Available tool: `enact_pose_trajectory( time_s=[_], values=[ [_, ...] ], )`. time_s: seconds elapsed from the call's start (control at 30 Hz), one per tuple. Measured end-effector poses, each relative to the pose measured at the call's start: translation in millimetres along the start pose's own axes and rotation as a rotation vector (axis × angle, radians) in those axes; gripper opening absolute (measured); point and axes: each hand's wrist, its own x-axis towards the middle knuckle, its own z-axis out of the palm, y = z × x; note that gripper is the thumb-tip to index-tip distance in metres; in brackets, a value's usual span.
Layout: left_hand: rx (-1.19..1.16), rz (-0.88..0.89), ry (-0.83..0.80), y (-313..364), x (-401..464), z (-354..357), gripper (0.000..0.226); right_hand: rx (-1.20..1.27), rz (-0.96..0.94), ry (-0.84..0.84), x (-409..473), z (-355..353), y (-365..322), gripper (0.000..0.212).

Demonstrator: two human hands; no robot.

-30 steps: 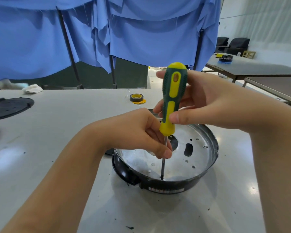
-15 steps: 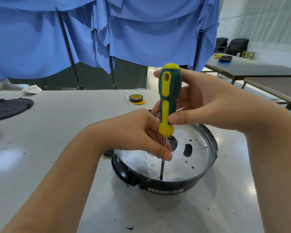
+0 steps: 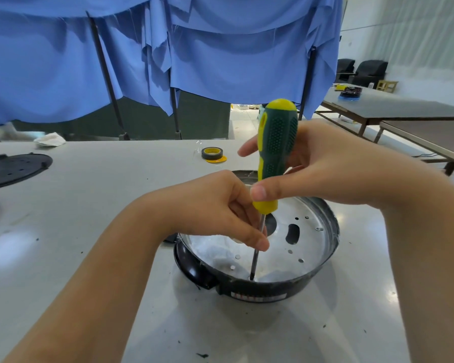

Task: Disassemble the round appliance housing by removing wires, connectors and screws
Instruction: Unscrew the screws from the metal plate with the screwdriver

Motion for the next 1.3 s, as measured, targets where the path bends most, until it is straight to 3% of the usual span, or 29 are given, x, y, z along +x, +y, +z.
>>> enact_pose_trajectory(
  time_s=[0.23, 0.5, 0.8, 0.93, 1.17, 1.3],
  values=[
    [-0.071, 0.015, -0.055, 3, -4, -1, 0.016, 0.199, -0.048, -0.062, -6, -3, 1, 0.071],
    [0.002, 0.018, 0.013, 2, 0, 0, 0.01, -0.013, 0.009, -0.012, -1, 2, -1, 0.056],
    [-0.057, -0.013, -0.085, -3, -4, -5, 0.011, 0.127, -0.03, -0.043, -2, -2, 2, 0.06],
    [-0.018, -0.004, -0.031, -4, -1, -4, 0.004, 0.142, -0.029, -0.07, -2, -1, 3, 0.063],
    [0.042, -0.015, 0.048, -4, 0, -2, 0.012, 0.075, -0.014, 0.033, 5, 6, 6, 0.064],
    [0.022, -0.031, 0.028, -4, 1, -2, 0.007, 0.105, -0.047, 0.013, 3, 2, 6, 0.067]
  ],
)
